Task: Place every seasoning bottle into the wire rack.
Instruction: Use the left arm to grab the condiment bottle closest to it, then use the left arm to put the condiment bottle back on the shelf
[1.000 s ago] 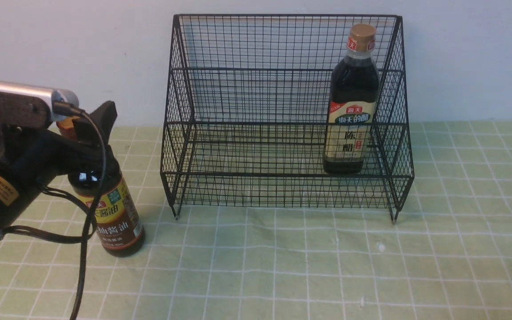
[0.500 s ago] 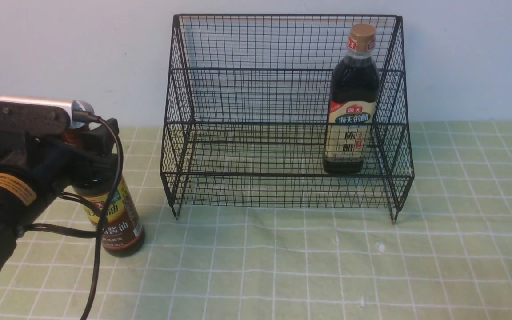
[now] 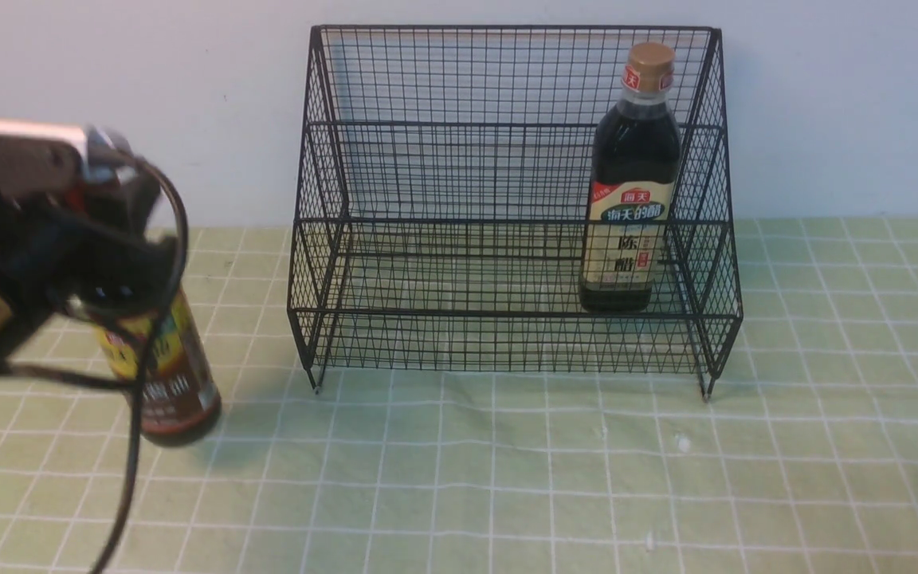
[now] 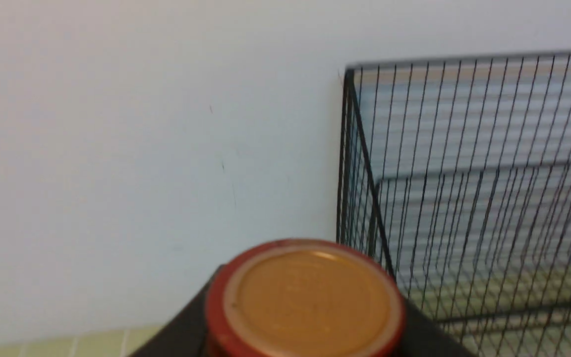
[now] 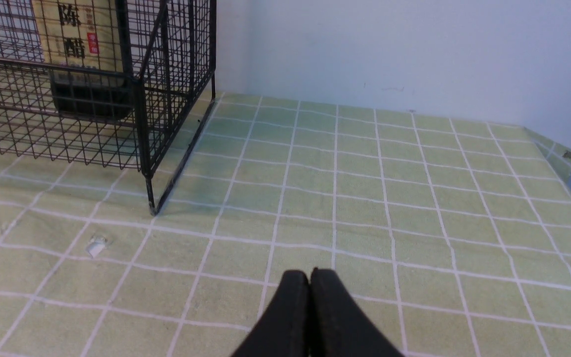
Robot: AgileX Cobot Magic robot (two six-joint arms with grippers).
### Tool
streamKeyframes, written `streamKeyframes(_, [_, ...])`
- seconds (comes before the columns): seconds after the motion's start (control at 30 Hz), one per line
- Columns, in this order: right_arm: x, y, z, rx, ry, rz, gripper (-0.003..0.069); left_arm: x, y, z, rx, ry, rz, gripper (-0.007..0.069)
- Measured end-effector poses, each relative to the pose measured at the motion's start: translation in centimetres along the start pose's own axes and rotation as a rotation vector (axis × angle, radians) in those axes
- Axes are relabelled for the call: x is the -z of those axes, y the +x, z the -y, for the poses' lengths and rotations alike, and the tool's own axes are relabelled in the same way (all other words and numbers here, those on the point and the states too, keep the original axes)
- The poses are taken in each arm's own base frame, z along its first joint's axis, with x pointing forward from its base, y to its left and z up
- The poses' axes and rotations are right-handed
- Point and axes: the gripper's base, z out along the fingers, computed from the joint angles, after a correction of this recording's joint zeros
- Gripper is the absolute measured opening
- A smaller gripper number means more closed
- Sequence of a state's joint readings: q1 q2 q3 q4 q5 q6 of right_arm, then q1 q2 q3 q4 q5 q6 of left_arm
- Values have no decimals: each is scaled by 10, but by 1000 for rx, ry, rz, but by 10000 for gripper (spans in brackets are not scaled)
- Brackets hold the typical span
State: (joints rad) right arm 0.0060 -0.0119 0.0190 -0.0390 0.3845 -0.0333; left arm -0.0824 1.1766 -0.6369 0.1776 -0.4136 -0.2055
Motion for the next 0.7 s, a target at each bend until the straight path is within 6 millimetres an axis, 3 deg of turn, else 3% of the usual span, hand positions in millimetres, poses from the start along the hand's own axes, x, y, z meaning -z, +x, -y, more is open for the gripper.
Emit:
streamKeyframes(0.07, [0,0,0,0,0,0,-15,1,-29,1,-8,-1,73,257])
streamKeyframes(0.1, [0,0,0,0,0,0,-15,1,-29,1,-8,-1,73,257])
streamKeyframes(0.2, [0,0,0,0,0,0,-15,0,-79,7,5,31,206,257])
streamKeyframes(0.3, [0,0,0,0,0,0,-15,-5,-100,19,9,87,253,257])
streamKeyframes(0.43, [0,0,0,0,0,0,-15,-19,-114,39,-11,167,275,257])
streamKeyframes(0.53, [0,0,0,0,0,0,-15,-48,-117,63,-12,242,263,257])
streamKeyframes(0.7, [0,0,0,0,0,0,-15,-91,-114,85,-16,291,239,257])
